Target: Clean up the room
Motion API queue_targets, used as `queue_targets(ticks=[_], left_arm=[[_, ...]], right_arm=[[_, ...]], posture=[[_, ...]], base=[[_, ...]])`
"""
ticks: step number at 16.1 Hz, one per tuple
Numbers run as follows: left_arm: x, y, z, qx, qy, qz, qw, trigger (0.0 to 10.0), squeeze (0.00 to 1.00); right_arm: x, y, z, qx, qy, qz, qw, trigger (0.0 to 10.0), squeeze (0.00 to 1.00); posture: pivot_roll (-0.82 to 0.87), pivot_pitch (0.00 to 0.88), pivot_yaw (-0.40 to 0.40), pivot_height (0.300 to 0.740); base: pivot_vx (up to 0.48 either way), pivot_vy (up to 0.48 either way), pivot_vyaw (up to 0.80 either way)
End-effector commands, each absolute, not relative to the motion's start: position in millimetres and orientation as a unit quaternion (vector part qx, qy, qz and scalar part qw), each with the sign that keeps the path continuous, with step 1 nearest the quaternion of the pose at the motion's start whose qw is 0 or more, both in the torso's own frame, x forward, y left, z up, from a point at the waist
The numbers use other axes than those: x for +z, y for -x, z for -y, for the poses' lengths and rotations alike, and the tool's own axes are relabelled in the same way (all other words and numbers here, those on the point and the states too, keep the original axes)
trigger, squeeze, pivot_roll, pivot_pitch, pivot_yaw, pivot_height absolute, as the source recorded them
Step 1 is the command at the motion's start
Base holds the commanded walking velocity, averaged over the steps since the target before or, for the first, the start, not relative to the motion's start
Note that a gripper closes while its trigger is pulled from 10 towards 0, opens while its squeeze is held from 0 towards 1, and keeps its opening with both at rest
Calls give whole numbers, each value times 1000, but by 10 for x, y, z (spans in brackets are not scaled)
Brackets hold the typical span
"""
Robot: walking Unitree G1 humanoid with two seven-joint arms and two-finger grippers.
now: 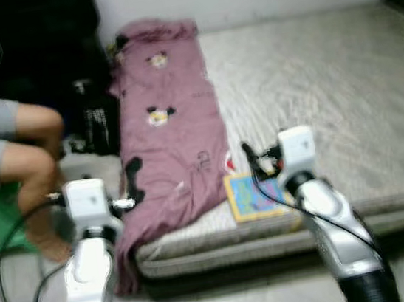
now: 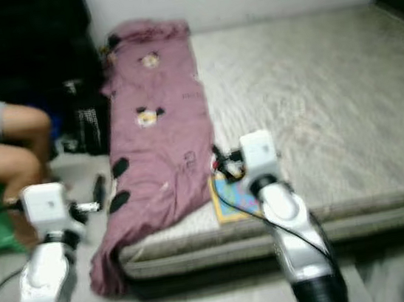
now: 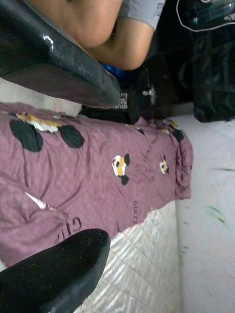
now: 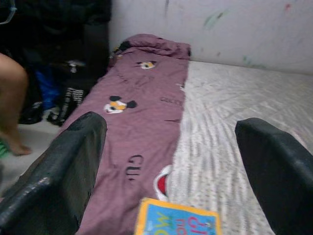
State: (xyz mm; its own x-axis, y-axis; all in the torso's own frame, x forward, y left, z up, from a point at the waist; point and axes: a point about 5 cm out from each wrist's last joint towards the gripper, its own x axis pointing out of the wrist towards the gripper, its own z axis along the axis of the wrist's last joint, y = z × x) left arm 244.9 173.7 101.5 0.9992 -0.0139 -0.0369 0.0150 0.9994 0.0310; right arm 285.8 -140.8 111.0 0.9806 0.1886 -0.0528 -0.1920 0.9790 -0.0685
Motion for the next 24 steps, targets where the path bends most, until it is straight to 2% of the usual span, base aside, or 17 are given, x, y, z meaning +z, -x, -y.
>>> queue_targets(ticks=[1, 12, 24], left_arm=[[1031, -2457, -1798, 1, -20, -17, 1000, 10000, 0], [1043, -2455, -1796, -12, -19, -12, 1000, 10000, 0], [1047, -2458, -1798, -13, -18, -11, 1000, 10000, 0]], right_arm=[[1131, -2870, 1361, 99, 31, -18, 994, 10000, 0], [1122, -2873, 1348, 98, 26, -19, 995, 10000, 0], [1122, -2880, 1345, 98, 25, -19, 995, 10000, 0]], posture=[[-78, 0, -28, 740], [-75, 0, -23, 740], [-76, 0, -22, 740]], base=[[0, 0, 0], [0, 0, 0], [279, 0, 0]])
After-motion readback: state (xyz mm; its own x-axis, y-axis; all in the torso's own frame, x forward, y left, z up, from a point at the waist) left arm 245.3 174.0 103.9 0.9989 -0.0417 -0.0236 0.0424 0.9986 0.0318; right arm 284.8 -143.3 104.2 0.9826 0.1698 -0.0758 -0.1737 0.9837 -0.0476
